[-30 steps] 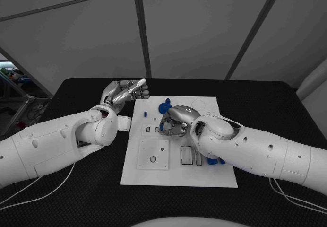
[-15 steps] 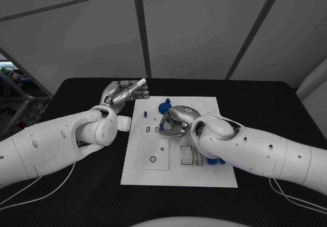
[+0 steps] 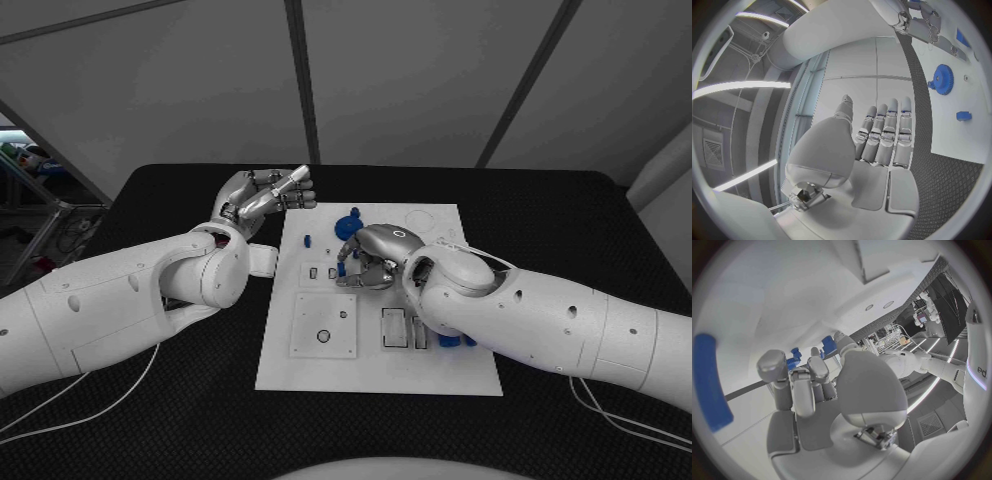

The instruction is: Assemble the parts on the task board

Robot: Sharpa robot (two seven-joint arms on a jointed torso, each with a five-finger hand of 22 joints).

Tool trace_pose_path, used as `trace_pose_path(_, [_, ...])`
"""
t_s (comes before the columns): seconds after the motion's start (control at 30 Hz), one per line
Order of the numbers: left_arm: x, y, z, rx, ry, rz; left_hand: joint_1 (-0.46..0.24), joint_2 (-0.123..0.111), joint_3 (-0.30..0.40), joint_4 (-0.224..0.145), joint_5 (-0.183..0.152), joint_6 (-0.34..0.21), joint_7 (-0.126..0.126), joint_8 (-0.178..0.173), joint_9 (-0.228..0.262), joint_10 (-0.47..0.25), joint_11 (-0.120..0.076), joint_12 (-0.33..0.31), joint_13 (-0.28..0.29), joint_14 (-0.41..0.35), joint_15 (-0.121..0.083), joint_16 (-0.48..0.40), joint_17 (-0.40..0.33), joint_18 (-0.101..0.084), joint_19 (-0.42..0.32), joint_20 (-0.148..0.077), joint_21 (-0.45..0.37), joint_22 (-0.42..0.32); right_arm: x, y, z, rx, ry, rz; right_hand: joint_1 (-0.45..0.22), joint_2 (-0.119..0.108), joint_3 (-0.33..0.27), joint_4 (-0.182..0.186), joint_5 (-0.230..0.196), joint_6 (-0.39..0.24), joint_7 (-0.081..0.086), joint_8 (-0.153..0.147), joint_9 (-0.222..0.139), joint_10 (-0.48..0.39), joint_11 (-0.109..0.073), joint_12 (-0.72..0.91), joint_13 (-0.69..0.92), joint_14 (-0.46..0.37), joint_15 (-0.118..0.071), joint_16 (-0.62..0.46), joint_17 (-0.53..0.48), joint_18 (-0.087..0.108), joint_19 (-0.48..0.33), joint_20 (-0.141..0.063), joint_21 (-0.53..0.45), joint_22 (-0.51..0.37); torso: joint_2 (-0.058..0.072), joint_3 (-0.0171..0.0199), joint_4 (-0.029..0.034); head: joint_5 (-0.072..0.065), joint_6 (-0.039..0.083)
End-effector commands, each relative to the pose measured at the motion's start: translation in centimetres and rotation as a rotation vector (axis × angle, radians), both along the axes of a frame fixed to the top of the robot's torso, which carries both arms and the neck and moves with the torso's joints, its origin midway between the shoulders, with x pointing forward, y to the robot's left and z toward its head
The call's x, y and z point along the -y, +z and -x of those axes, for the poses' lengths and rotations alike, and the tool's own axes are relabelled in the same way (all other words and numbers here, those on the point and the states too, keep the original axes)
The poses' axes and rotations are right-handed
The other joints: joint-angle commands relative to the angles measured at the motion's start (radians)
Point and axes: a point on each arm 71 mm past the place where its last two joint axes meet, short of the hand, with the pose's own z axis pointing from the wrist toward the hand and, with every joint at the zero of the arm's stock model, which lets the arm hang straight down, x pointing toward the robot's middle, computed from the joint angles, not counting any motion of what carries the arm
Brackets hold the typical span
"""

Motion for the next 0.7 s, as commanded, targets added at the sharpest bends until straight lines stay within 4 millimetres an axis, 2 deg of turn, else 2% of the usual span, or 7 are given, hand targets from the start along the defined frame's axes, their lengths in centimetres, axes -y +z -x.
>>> trace_pose_path(0.03, [0.2, 0.1, 0.0, 0.008, -0.011, 0.000, 0.001, 0.008, 0.001, -0.007, -0.003, -0.001, 0.002, -0.006, -0.001, -0.002, 0.001, -0.003, 0.000, 0.001, 0.002, -0.005, 0.002, -0.002, -0.007, 0.001, -0.005, -0.001, 0.1, -0.1, 0.0, -0.002, -0.012, 0.009, 0.006, -0.007, -0.011, 0.007, 0.006, -0.010, 0.002, 0.005, 0.002, -0.008, 0.001, -0.004, -0.002, 0.093, 0.007, -0.004, 0.212, 0.004, 0.000, 0.010, -0.004, -0.001, 0.000, 0.0002, 0.0000, 0.000, 0.000])
trace_pose_path(0.37, [0.1, 0.1, -0.1, 0.005, -0.010, -0.001, 0.001, 0.008, 0.001, -0.008, -0.003, -0.001, 0.002, -0.006, -0.001, -0.002, 0.001, -0.003, 0.000, 0.002, 0.002, -0.005, 0.002, -0.002, -0.007, 0.001, -0.005, -0.001, 0.3, 0.5, 0.6, 0.035, -0.008, -0.048, 0.018, -0.010, -0.035, 0.035, 0.010, -0.020, 0.004, 0.016, 0.002, -0.013, 0.003, -0.003, -0.005, 0.093, 0.010, -0.005, 0.211, 0.005, -0.001, 0.013, -0.006, -0.004, -0.001, 0.0006, -0.0002, -0.001, 0.000])
trace_pose_path(0.53, [0.0, 0.0, -0.2, 0.002, -0.008, -0.014, 0.003, 0.009, 0.001, -0.013, -0.003, 0.002, 0.000, -0.004, 0.000, 0.005, -0.002, 0.000, 0.001, 0.022, -0.003, 0.002, 0.008, 0.000, 0.002, -0.002, 0.003, 0.002, 0.8, 1.3, 1.1, 0.081, -0.006, -0.142, 0.025, -0.014, -0.048, 0.050, 0.011, -0.025, 0.005, 0.022, 0.002, -0.017, 0.004, -0.005, -0.010, 0.090, 0.010, -0.009, 0.202, 0.007, -0.007, 0.014, -0.011, -0.015, -0.002, 0.0009, -0.0014, -0.001, 0.002])
trace_pose_path(0.7, [-0.2, -0.2, -0.2, -0.005, -0.024, -0.057, 0.001, 0.012, -0.002, -0.021, -0.004, 0.024, -0.012, 0.000, 0.001, 0.082, -0.022, 0.025, 0.009, 0.076, -0.023, 0.028, 0.025, 0.001, 0.034, -0.017, 0.032, 0.014, 1.3, 2.3, 1.8, 0.115, 0.010, -0.263, 0.047, -0.016, -0.076, 0.083, 0.028, -0.041, 0.008, 0.030, 0.000, -0.030, 0.007, -0.012, -0.023, 0.086, 0.013, -0.017, 0.185, 0.012, -0.023, 0.016, -0.027, -0.043, -0.003, 0.0008, -0.0019, -0.003, 0.008])
